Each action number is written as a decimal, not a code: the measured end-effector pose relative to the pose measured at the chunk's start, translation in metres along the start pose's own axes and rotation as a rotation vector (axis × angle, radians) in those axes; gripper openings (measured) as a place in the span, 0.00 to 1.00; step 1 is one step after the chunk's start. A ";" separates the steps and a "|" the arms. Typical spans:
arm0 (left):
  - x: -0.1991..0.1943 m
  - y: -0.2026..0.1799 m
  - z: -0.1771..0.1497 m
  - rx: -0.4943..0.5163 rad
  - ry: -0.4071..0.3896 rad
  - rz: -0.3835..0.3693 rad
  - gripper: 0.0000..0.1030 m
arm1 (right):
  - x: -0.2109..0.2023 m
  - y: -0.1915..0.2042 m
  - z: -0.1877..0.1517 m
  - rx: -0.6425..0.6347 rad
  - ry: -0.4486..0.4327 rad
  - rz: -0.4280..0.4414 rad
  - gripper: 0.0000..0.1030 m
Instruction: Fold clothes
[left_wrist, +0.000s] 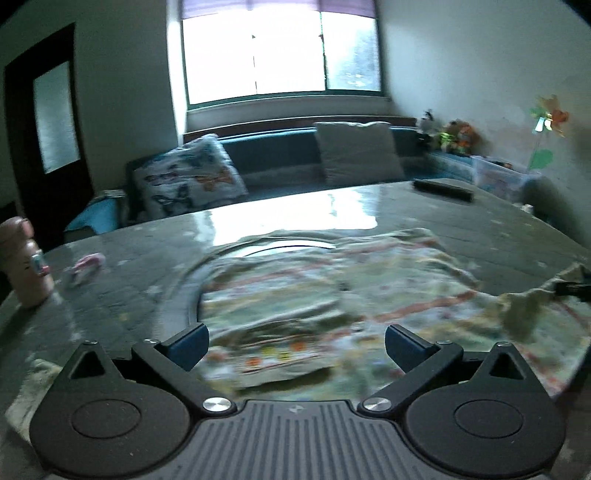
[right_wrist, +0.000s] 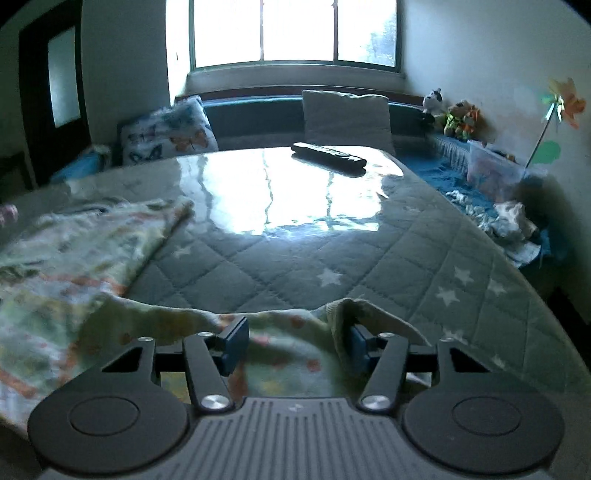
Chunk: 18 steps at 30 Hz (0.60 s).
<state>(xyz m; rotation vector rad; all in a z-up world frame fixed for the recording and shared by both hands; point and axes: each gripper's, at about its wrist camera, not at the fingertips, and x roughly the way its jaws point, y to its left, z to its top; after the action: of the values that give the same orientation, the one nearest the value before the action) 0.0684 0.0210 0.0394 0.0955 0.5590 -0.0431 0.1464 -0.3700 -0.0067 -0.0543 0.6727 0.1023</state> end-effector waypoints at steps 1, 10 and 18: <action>-0.001 -0.005 0.000 0.008 0.000 -0.009 1.00 | 0.005 -0.001 0.002 -0.005 0.002 -0.017 0.53; 0.008 -0.026 -0.002 0.039 0.032 -0.047 1.00 | 0.004 -0.029 0.017 0.045 -0.048 -0.089 0.54; 0.019 -0.046 -0.007 0.064 0.071 -0.091 1.00 | -0.010 -0.012 0.011 0.011 -0.077 0.023 0.52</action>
<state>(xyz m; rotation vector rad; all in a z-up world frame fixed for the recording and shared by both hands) 0.0776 -0.0245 0.0203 0.1343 0.6328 -0.1464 0.1463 -0.3816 0.0083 -0.0321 0.5974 0.1222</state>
